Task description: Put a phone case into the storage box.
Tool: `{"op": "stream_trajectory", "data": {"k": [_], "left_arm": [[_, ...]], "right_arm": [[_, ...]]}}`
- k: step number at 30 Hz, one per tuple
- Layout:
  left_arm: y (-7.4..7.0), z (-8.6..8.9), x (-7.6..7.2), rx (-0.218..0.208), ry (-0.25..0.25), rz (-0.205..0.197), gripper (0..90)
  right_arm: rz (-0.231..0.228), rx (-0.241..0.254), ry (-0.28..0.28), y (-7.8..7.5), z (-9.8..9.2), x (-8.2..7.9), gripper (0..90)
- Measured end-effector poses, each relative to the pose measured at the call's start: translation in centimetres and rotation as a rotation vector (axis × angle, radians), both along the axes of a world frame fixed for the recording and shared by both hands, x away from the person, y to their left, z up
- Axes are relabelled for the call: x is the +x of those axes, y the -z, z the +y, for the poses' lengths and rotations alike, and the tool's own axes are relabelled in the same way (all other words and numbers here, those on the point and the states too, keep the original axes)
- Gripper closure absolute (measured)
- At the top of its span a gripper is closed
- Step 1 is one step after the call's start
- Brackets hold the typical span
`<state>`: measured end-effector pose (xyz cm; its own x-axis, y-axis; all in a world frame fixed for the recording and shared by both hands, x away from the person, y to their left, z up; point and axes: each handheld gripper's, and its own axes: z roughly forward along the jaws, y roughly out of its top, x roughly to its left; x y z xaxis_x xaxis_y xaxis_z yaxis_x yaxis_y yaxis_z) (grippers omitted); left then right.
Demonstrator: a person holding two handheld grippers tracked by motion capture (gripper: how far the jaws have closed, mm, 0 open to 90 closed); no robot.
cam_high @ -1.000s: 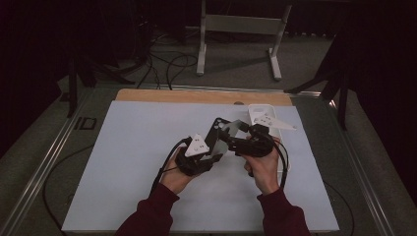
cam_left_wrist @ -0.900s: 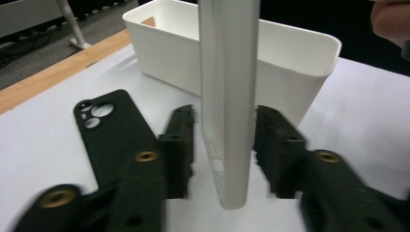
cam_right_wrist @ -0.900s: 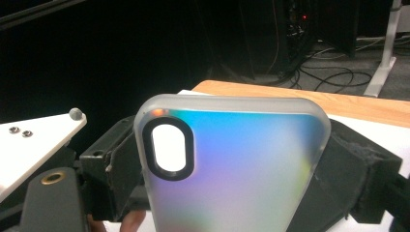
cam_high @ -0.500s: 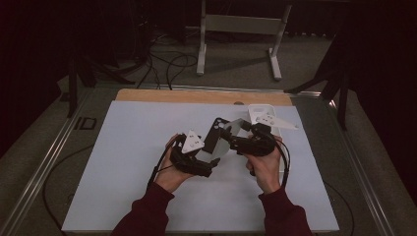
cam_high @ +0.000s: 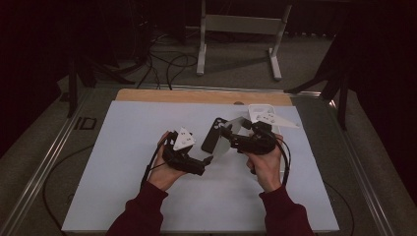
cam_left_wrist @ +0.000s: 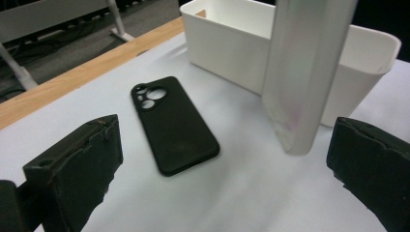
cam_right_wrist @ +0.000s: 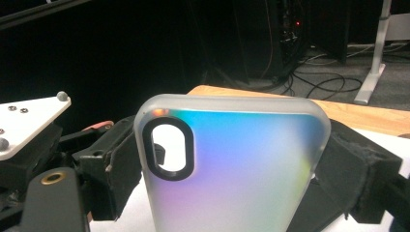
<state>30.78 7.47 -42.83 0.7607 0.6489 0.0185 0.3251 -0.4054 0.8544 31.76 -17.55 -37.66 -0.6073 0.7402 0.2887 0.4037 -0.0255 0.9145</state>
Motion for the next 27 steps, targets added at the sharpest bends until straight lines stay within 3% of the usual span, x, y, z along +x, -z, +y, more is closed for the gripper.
{"op": "stream_trajectory", "data": {"k": [27], "left_arm": [[0.0, 3.7, 0.2, 0.028, -0.061, -0.020, 0.0]], "right_arm": [[-0.027, -0.019, 0.028, -1.1, -0.6, 1.1, 16.3]]}}
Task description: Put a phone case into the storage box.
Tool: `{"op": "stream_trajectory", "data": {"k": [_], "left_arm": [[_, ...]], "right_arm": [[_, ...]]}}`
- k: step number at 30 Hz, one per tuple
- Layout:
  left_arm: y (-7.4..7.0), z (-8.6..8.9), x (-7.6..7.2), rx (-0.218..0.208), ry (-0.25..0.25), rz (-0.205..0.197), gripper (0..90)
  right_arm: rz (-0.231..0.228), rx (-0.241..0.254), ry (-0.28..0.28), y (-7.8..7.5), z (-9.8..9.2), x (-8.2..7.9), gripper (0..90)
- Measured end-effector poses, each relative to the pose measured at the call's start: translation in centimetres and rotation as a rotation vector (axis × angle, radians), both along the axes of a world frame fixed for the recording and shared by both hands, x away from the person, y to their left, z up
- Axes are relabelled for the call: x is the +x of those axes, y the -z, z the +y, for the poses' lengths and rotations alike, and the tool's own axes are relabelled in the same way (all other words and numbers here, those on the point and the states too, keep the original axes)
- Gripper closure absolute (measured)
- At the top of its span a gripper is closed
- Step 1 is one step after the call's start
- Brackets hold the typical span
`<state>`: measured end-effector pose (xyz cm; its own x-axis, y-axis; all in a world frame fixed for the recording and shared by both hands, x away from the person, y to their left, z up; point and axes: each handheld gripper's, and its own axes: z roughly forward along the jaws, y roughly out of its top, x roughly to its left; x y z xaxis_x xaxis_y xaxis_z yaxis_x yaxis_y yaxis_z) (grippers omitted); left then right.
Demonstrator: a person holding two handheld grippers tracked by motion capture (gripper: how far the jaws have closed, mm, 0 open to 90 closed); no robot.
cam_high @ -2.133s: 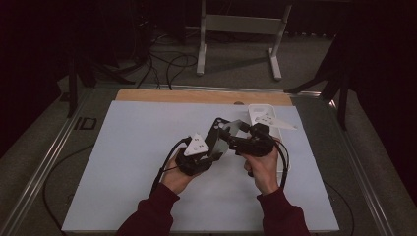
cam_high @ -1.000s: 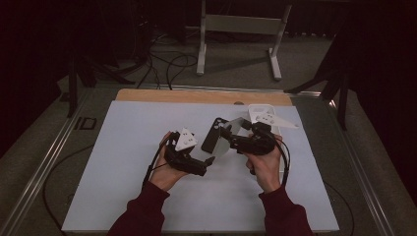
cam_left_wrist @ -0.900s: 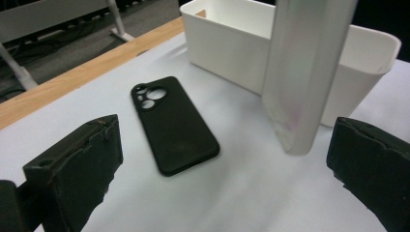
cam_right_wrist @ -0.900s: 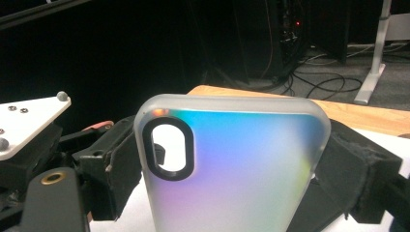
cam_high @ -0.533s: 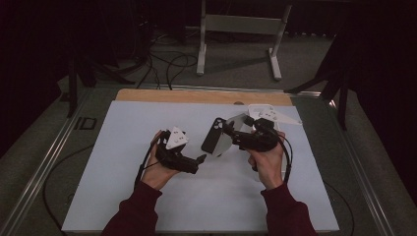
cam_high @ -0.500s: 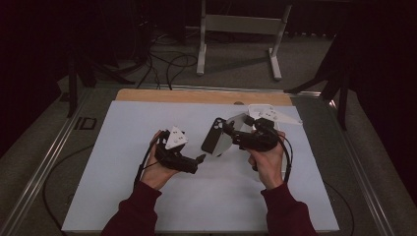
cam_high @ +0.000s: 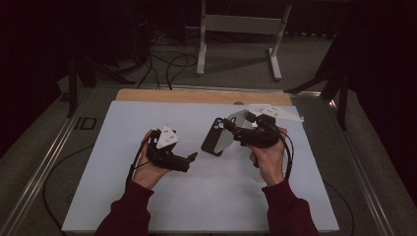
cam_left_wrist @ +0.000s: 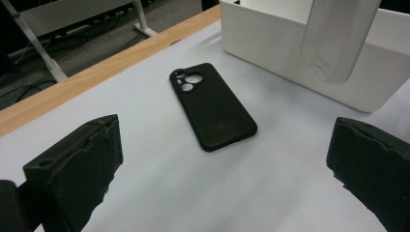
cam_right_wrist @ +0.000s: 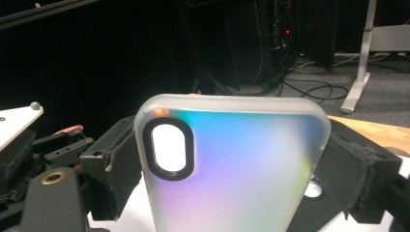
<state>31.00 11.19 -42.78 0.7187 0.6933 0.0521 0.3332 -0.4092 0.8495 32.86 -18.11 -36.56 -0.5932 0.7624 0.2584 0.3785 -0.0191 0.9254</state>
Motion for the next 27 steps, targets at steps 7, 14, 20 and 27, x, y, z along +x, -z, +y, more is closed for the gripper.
{"op": "stream_trajectory", "data": {"k": [7, 14, 20, 27], "left_arm": [[0.0, 0.8, -0.1, -0.002, -0.014, -0.011, 0.0], [0.2, 1.6, -0.1, -0.002, -0.021, -0.009, 0.0], [0.5, 2.2, -0.3, -0.009, -0.030, -0.016, 0.0], [0.7, 3.3, -0.6, -0.017, -0.033, -0.024, 0.0]], "right_arm": [[-0.001, -0.002, 0.013, -0.1, -0.3, 0.3, 16.3], [-0.011, -0.005, 0.026, -0.3, -0.7, 0.5, 16.3], [-0.019, -0.010, 0.035, -0.3, -0.9, 0.8, 16.3], [-0.023, -0.008, 0.041, -0.5, -1.1, 1.0, 16.3]]}}
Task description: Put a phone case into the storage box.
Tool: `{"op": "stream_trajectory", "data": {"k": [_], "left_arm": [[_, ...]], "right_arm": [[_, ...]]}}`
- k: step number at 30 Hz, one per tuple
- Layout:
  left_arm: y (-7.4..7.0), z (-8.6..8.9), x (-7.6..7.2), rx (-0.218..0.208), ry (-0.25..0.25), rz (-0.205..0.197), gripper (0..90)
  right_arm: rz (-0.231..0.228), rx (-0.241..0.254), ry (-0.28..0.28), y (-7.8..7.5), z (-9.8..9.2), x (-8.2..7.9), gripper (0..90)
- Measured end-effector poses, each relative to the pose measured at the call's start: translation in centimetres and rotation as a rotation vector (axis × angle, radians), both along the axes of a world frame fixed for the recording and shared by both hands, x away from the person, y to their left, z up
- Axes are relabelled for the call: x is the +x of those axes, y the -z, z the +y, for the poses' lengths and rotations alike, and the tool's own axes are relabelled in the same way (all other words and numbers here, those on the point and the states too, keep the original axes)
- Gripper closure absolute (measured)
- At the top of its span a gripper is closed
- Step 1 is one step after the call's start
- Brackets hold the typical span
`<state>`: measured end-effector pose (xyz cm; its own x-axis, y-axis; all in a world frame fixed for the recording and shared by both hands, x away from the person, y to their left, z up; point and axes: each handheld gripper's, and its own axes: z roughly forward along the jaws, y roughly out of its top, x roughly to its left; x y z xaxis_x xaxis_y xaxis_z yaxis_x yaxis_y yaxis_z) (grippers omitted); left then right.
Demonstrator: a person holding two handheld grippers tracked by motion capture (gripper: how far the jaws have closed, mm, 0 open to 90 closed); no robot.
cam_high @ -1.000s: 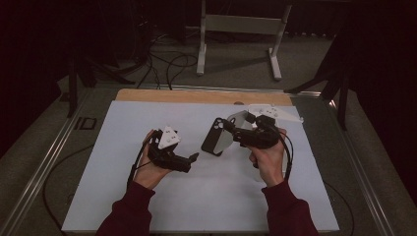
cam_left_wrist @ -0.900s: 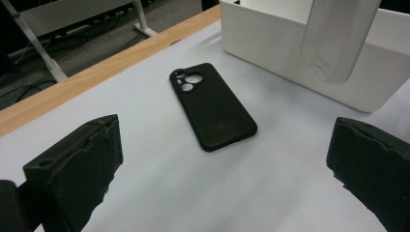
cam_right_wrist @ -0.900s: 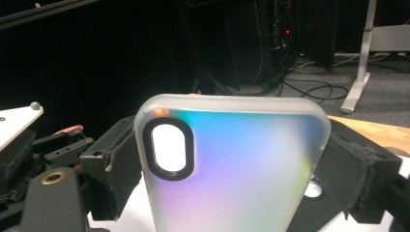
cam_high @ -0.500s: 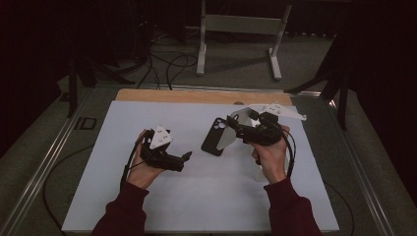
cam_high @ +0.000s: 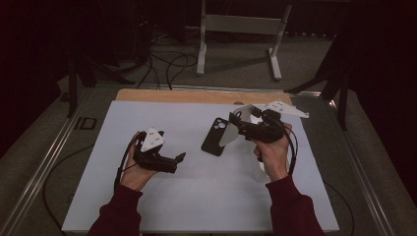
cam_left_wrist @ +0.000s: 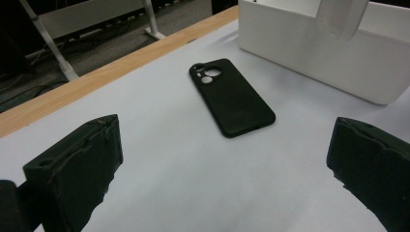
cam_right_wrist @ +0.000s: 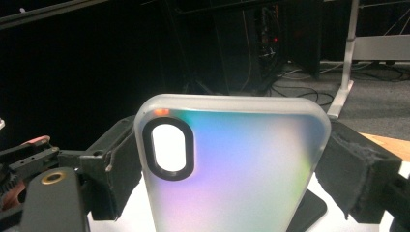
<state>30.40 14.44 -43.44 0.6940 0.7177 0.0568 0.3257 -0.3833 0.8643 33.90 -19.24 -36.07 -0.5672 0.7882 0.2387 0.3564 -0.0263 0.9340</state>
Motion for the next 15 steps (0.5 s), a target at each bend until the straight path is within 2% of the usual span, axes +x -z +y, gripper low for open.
{"op": "stream_trajectory", "data": {"k": [8, 15], "left_arm": [[0.5, 1.2, -0.6, -0.018, -0.017, -0.025, 0.0], [1.5, 2.4, -1.3, -0.027, -0.035, -0.027, 0.0]], "right_arm": [[-0.004, -0.005, 0.008, 0.1, -0.3, 0.3, 16.3], [-0.002, -0.009, 0.017, 0.2, -0.5, 0.6, 16.3]]}}
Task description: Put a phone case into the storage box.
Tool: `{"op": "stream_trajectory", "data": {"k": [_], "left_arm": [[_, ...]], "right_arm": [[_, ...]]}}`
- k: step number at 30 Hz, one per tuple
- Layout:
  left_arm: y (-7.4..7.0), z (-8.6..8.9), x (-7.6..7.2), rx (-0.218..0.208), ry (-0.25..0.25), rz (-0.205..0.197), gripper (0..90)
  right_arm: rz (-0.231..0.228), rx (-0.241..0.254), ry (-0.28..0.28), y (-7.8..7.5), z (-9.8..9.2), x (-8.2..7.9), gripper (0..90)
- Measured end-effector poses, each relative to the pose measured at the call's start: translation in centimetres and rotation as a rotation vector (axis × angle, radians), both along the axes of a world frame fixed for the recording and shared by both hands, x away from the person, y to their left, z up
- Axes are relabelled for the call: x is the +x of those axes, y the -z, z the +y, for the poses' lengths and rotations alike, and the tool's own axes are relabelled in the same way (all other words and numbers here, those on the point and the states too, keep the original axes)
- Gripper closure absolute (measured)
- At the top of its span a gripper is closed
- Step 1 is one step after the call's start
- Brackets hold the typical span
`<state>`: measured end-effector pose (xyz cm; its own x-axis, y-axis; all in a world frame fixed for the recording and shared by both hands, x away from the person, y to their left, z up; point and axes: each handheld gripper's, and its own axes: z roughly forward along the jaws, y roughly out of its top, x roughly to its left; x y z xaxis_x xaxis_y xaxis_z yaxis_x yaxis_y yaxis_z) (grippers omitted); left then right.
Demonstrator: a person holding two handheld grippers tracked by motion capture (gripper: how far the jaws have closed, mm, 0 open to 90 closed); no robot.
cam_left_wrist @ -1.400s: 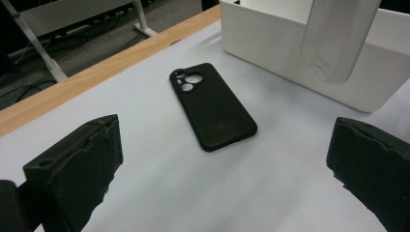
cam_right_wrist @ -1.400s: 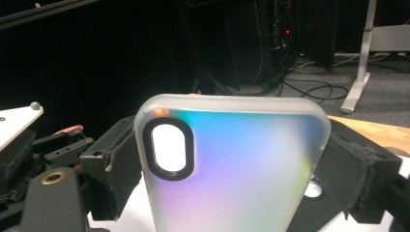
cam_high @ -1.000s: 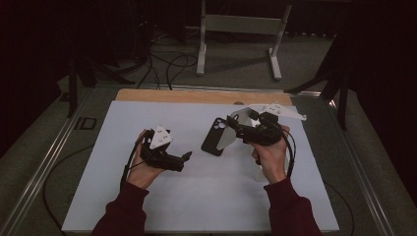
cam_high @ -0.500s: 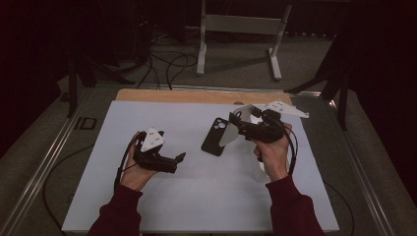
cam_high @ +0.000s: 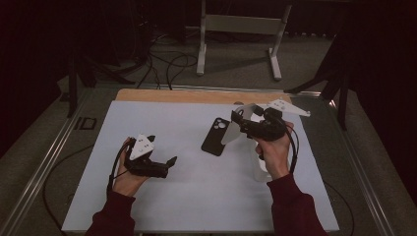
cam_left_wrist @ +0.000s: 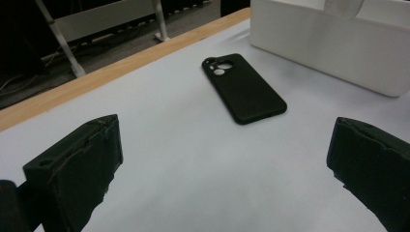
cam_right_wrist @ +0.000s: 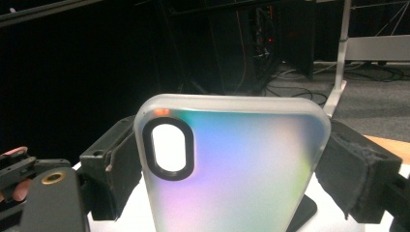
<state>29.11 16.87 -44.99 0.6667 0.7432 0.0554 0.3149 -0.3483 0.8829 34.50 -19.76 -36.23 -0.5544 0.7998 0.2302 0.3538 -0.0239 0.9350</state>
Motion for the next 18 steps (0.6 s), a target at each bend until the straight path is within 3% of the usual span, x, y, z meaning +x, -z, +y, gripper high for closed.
{"op": "stream_trajectory", "data": {"k": [11, 18], "left_arm": [[1.1, 2.5, -1.1, -0.040, -0.031, 0.004, 0.0], [2.1, 3.8, -1.9, -0.036, -0.053, 0.000, 0.0]], "right_arm": [[0.000, -0.001, 0.017, 0.2, -0.4, 0.5, 16.4], [0.001, -0.004, 0.029, 0.3, -0.7, 0.8, 16.4]]}}
